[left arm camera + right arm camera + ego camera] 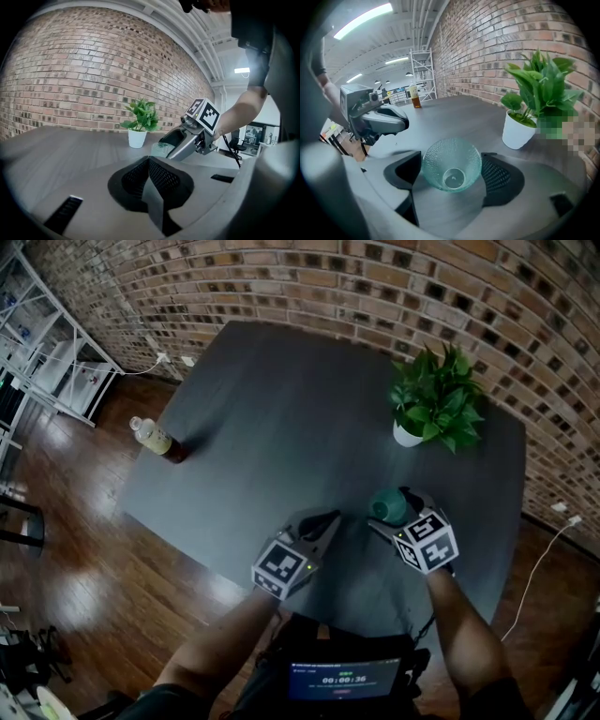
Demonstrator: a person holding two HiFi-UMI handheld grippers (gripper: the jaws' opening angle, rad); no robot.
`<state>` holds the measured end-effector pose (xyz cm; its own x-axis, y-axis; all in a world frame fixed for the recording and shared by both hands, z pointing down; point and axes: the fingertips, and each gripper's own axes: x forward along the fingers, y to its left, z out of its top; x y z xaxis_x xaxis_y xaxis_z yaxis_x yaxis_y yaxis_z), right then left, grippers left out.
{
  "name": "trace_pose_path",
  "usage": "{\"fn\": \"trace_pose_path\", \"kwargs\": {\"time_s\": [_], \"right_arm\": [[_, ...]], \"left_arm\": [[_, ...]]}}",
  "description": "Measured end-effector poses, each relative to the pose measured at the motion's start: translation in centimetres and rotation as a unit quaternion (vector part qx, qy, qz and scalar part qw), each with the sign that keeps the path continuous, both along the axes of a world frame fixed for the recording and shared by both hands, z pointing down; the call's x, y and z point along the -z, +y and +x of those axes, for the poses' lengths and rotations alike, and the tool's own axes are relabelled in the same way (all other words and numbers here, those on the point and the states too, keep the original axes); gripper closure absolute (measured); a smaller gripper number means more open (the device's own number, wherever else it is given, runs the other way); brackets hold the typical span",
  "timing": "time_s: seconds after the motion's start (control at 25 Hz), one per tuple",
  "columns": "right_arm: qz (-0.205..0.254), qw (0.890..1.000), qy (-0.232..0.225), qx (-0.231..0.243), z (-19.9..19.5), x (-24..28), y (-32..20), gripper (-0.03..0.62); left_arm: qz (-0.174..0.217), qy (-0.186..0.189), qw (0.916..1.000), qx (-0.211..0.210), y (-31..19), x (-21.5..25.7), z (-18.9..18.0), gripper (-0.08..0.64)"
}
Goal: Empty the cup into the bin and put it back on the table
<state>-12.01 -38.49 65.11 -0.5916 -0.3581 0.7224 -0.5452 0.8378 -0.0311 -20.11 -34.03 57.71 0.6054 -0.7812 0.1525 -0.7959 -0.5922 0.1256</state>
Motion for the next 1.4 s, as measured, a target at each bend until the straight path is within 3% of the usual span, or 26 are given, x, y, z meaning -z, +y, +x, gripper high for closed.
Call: {"fn": "trace_pose_path", "kwargs": {"time_s": [0.12,0.36,0.56,0.8,1.0,1.08,1.32,1.4], "right_arm": [[0.011,1.0,-0.016,-0.011,0.7,1.9,0.5,0.179],[0.026,0.997,-0.061,-0.03,1.6,6.0,1.5,0.179],[0.052,0.991,-0.119,-0.043,1.8,11.2,3.0,0.335],[0.085,0.979,-0.178,-0.044,1.8,17.3,5.3,0.46],[0.104,0.971,-0.209,-0.04,1.7,20.8,6.8,0.463],[0.114,0.966,-0.225,-0.048,2.0,22.2,7.2,0.534],[0.134,0.96,-0.239,-0.055,2.4,24.4,8.0,0.535],[0.139,0.959,-0.239,-0.052,2.3,25.0,8.4,0.591]], "left_arm": [[0.0,0.004,1.0,0.007,0.3,1.5,-0.3,0.56],[0.036,0.024,0.9991,0.002,0.9,5.5,0.0,0.56],[0.084,0.042,0.9956,-0.007,1.6,9.8,0.3,0.56],[0.102,0.059,0.993,0.004,2.9,14.0,-0.3,0.56],[0.099,0.075,0.9922,0.003,4.0,15.3,-0.5,0.56],[0.095,0.086,0.9917,0.005,4.4,16.1,-0.6,0.56],[0.107,0.082,0.9908,0.0,5.4,18.7,-0.8,0.56],[0.109,0.082,0.9906,0.001,5.6,19.5,-1.1,0.56]]}}
